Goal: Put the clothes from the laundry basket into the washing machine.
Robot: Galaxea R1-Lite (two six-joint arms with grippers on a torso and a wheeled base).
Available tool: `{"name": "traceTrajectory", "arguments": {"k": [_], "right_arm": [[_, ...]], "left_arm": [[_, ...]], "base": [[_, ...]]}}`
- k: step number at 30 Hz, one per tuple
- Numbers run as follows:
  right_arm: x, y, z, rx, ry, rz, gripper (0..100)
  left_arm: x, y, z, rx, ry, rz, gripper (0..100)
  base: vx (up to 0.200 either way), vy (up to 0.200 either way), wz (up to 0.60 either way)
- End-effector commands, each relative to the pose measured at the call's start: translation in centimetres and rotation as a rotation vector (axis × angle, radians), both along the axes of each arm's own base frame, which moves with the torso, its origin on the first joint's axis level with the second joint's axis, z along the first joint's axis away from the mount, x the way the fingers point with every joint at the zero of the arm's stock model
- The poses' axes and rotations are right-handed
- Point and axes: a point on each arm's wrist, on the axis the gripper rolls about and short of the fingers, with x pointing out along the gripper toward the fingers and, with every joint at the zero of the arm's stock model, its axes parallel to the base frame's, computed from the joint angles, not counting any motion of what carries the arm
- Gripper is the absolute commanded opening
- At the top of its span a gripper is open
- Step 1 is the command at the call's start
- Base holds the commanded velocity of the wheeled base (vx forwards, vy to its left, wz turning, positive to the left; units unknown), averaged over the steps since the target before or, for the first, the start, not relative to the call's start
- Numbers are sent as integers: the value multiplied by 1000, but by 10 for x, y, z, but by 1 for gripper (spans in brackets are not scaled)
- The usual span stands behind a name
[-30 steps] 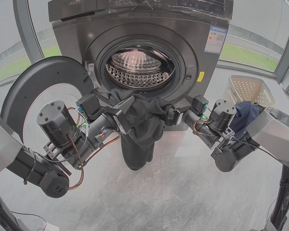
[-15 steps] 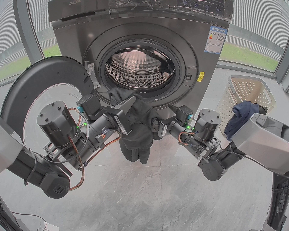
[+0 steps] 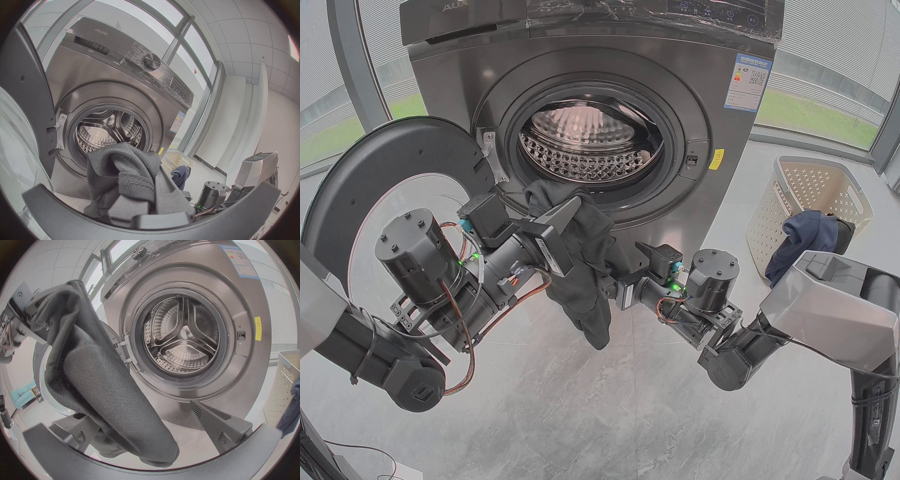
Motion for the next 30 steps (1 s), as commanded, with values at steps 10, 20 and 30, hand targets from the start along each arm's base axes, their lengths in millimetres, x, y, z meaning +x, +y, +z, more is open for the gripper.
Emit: {"name": "traceTrajectory", "arguments": {"k": [10, 20, 30], "right_arm": [[0, 9, 34, 65, -90, 12, 100], [1, 4, 43, 74, -110, 12, 100], [-8, 14, 43, 87, -107, 49, 0]], "left_arm": [[0, 1, -6, 12, 17, 0, 0], [0, 0, -7, 19, 20, 1, 0], [-1, 0, -10, 26, 26, 0, 0]], "base": [[0, 0, 0], [0, 0, 0], [0, 0, 0]]}}
